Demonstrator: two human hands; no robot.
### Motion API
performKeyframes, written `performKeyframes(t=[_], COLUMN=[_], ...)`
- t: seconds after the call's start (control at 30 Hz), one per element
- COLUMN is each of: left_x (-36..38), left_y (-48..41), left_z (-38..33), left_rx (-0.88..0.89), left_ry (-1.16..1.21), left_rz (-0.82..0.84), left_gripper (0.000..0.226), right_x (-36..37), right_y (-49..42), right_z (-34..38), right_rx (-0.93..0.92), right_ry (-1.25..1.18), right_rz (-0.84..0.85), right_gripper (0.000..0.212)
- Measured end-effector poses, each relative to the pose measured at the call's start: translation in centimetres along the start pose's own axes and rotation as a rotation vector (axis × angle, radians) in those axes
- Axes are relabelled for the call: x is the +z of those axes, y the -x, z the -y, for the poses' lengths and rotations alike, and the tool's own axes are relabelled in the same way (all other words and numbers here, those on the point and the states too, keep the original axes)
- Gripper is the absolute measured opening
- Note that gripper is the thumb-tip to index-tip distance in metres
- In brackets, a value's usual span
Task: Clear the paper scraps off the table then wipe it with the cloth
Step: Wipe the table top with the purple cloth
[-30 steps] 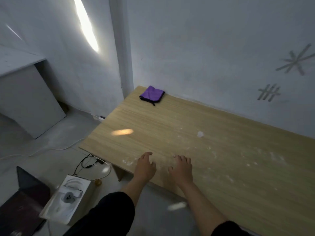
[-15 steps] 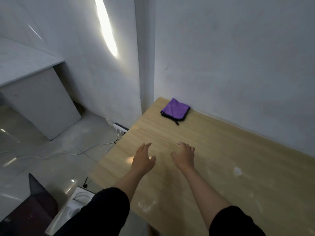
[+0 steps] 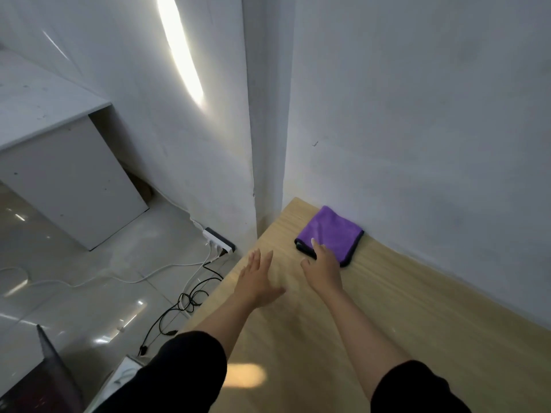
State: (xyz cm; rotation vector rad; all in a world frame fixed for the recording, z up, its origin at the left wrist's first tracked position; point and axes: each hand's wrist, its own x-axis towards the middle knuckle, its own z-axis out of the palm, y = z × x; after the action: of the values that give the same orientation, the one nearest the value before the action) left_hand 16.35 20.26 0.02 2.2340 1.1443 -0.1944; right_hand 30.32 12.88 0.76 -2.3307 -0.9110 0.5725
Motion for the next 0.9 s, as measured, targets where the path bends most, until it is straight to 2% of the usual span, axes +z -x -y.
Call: performKeyframes(t=[0.1,0.17,0.27,0.37,0.43,0.53,0.63,0.73,0.77,0.83,0.9], left_x=[0.8,1.6,2.2,2.2,1.9,1.6,1.0,-0.2,-0.8,-2.1,-3.2], left_y=[-1.4,-1.8,-2.3,-2.3,-2.1,-1.2,0.4,2.5,3.1,4.3,5.4], left_z=[0.5,0.6,0.4,0.3,0.6,1.7,2.9,2.8,2.4,1.6,1.3], left_rx=[-0.039,-0.053,-0.072,-0.065,-0.033,0.064,0.151,0.086,0.027,-0.112,-0.204], left_ry=[-0.043,-0.085,-0.102,-0.082,-0.054,0.032,0.212,0.506,0.699,1.15,1.44], left_rz=[0.114,0.159,0.171,0.153,0.122,0.023,-0.115,-0.162,-0.093,0.148,0.319], left_gripper=[0.109,0.115,0.109,0.103,0.099,0.079,0.052,0.034,0.035,0.049,0.065], right_x=[1.0,1.6,2.0,1.7,1.1,-0.1,-1.4,-2.2,-2.1,-1.6,-0.6], right_y=[-2.1,-2.9,-3.5,-4.5,-4.9,-4.1,-2.0,1.2,2.6,5.6,8.8], right_z=[-0.9,-1.7,-2.3,-2.5,-2.2,-1.1,0.3,2.1,2.7,4.0,5.1], right_rx=[0.029,0.011,-0.07,-0.153,-0.103,0.035,-0.013,-0.143,-0.197,-0.312,-0.419], right_ry=[0.018,0.123,0.242,0.342,0.274,0.051,-0.119,-0.222,-0.248,-0.279,-0.267], right_rz=[0.041,-0.011,-0.156,-0.186,-0.223,-0.363,-0.456,-0.5,-0.5,-0.48,-0.43], right_gripper=[0.062,0.059,0.045,0.034,0.031,0.025,0.026,0.027,0.027,0.029,0.03])
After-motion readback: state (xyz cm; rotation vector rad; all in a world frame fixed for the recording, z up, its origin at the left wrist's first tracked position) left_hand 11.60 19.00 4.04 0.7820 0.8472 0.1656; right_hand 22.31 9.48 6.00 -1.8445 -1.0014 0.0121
